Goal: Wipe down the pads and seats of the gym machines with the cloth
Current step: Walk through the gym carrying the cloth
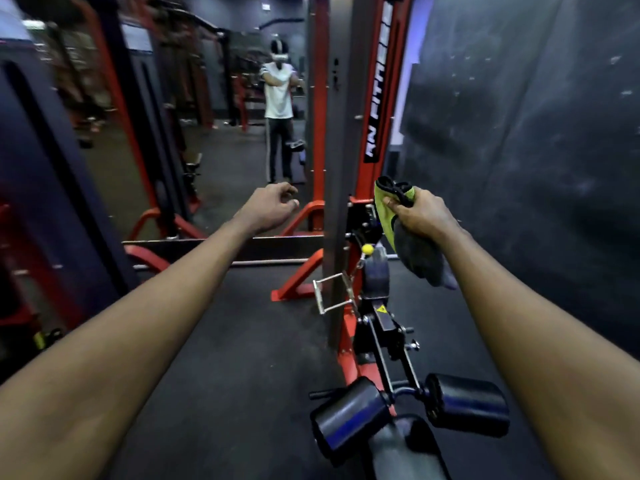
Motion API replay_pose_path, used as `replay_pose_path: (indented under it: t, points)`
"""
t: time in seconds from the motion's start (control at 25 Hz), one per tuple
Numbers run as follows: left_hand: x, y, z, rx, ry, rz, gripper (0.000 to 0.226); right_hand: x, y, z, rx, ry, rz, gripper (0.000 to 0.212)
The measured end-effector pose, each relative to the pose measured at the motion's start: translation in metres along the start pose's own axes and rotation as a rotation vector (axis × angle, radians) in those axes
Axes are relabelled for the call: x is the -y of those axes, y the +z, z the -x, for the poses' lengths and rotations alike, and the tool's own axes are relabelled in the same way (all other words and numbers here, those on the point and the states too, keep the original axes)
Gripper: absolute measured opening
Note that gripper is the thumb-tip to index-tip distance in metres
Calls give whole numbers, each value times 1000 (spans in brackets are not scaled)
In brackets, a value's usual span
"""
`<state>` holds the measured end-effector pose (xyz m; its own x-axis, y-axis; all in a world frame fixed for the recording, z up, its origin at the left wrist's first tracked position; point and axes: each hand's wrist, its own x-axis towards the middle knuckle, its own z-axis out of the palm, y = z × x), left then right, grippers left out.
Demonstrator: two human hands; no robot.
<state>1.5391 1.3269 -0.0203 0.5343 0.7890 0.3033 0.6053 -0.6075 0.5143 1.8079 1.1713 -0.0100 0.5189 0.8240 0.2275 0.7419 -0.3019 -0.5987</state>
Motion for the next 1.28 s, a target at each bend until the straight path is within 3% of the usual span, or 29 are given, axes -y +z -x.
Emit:
replay_pose_path:
  t: [0.36, 0.56, 0.92, 1.28]
  points:
    - [72, -112, 118, -204, -277, -117, 35, 142, 88, 8, 208, -348, -79, 38]
    - [128, -195, 228, -312, -481, -236, 36, 250, 148, 52, 332, -525, -162, 34]
    - [189, -329, 466, -517, -815, -388, 35, 449, 250, 203, 568, -833, -247, 37]
    - [188, -408, 690, -694, -1097, -446, 37, 590, 318, 397, 792, -1098, -359, 39]
